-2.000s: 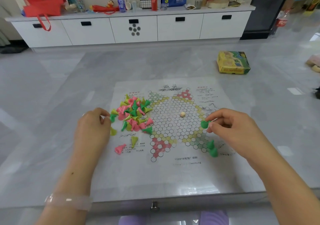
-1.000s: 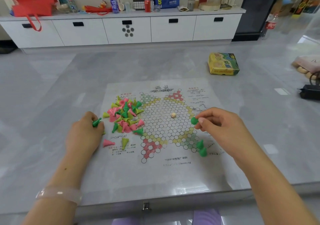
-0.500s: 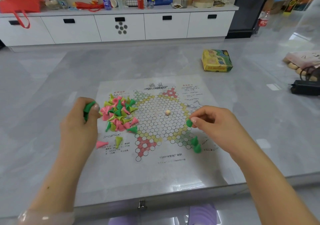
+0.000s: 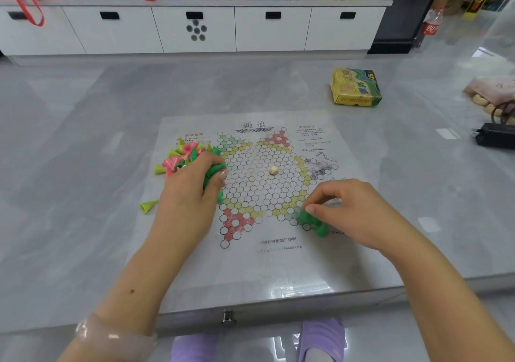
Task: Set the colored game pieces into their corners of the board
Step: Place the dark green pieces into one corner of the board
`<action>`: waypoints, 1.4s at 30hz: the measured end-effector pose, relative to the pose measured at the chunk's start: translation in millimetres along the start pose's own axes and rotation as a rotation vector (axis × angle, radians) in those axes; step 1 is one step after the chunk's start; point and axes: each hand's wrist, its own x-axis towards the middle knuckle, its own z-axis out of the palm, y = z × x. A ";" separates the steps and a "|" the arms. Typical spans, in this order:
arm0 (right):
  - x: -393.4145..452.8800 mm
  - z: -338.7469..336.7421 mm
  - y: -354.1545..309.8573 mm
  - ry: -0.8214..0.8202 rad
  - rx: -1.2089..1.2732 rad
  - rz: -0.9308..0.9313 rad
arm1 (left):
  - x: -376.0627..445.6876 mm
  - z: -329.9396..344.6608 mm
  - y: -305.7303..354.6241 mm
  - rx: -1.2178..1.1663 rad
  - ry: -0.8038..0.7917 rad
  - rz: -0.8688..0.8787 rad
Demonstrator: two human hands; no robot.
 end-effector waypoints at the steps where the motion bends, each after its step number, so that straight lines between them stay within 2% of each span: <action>1: -0.2 0.0 -0.2 -0.004 -0.004 -0.006 | -0.4 -0.2 0.4 0.004 0.000 -0.003; 16: -1.6 0.1 2.4 -0.068 -0.092 -0.070 | -0.4 -1.8 -3.3 0.027 -0.022 -0.017; 29: -2.4 0.0 4.4 -0.071 -0.051 -0.075 | -1.3 -1.2 -5.6 0.016 -0.027 -0.023; 31: -2.0 -1.8 4.0 -0.046 -0.034 -0.091 | -2.0 -1.5 -4.2 -0.029 -0.041 -0.043; 37: -2.1 0.6 -5.6 0.122 0.092 -0.150 | -9.6 6.7 13.1 -0.360 -0.163 -0.188; 42: 2.5 16.0 -19.0 0.137 0.130 -0.209 | -13.9 14.6 25.4 -0.553 -0.284 -0.215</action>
